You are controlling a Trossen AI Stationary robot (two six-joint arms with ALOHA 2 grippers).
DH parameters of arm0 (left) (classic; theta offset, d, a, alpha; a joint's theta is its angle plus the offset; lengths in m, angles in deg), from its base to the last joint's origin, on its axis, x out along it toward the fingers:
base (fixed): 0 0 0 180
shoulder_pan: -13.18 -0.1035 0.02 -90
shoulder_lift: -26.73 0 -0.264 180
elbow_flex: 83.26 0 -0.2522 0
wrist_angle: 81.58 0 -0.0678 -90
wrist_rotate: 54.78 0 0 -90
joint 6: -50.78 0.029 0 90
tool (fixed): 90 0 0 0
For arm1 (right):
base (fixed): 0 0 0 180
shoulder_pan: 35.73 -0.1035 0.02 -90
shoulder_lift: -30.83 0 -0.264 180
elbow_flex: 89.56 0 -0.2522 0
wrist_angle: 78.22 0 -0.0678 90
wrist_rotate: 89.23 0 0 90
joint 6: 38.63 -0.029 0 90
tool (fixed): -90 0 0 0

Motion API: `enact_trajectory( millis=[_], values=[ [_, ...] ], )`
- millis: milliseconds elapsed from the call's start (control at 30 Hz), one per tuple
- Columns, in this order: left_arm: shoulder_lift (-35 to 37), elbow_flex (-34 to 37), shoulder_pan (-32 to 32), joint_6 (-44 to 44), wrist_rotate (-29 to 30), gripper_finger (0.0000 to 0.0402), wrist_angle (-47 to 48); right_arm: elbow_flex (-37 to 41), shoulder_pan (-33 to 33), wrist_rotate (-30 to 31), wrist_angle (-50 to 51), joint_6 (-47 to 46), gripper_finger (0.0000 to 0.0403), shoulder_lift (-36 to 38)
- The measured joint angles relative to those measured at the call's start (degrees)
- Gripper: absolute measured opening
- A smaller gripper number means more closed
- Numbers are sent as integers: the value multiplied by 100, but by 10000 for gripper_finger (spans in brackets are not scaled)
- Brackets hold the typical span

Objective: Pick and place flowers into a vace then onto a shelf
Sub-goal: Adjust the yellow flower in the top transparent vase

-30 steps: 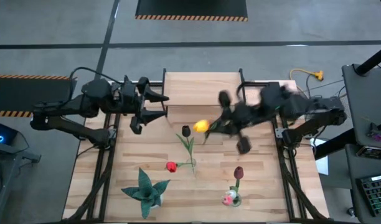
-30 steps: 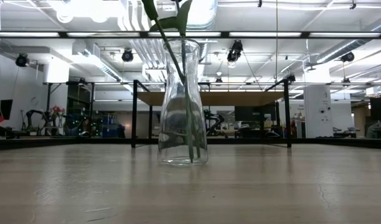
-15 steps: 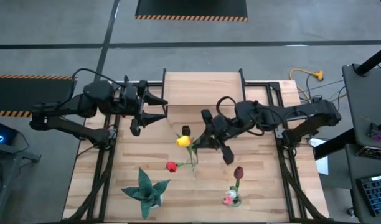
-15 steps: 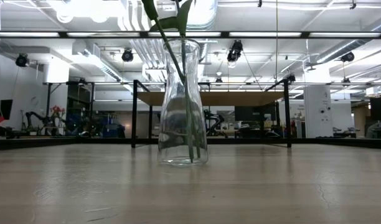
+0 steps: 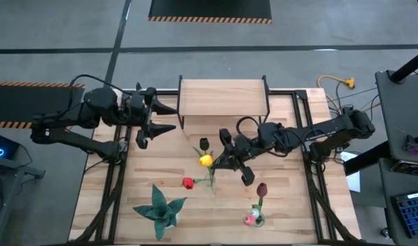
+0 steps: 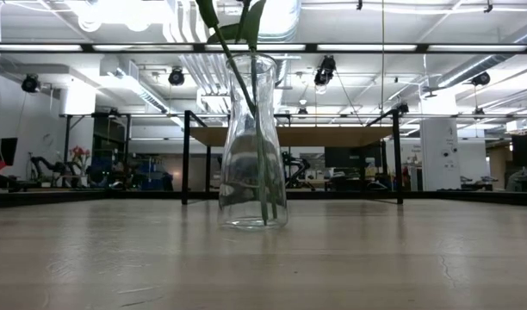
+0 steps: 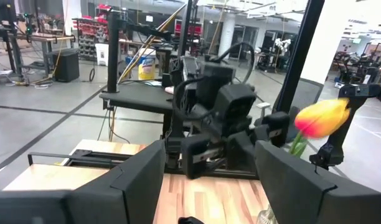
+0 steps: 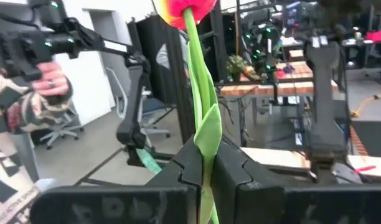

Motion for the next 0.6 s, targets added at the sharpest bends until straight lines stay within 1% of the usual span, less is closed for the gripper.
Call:
enact_trajectory(
  millis=[167, 300, 433, 600],
  values=[
    [34, 0, -2, 0, 0, 232, 15, 237, 41, 201, -37, 38, 11, -2],
    [30, 0, -2, 0, 0, 232, 17, 323, 64, 286, -20, 263, 11, -4],
    [17, 0, -2, 0, 1, 232, 20, 281, 163, 317, -15, 254, 11, -2],
    [22, 0, -2, 0, -1, 232, 20, 27, 181, 256, 46, 214, 11, 58]
  ],
)
